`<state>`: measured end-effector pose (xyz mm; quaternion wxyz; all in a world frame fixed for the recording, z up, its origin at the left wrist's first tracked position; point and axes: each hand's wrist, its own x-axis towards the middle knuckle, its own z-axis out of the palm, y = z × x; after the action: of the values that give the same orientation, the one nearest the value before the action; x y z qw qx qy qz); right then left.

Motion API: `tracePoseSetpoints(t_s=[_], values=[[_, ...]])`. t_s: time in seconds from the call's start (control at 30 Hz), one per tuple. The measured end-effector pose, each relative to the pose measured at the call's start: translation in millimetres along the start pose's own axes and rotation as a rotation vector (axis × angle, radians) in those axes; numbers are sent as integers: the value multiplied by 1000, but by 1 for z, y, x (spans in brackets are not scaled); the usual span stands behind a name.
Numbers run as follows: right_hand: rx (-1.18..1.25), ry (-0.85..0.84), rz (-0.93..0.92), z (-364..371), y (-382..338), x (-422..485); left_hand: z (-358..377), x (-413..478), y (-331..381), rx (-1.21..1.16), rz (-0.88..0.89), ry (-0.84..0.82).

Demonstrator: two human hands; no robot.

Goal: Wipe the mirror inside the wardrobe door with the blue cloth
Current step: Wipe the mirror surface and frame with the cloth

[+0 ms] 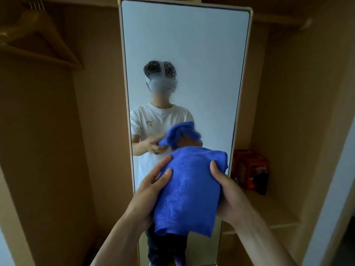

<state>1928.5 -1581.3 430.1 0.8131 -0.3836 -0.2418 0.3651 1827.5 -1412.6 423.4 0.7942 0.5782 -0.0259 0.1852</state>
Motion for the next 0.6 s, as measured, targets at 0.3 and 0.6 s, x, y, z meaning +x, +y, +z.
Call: tracePoseSetpoints(t_s=[0.3, 0.6], values=[[-119, 61, -217, -4, -16, 4, 45, -4, 13, 456, 0, 13], [-232, -59, -253, -14, -47, -10, 84, 4, 0, 412, 133, 135]])
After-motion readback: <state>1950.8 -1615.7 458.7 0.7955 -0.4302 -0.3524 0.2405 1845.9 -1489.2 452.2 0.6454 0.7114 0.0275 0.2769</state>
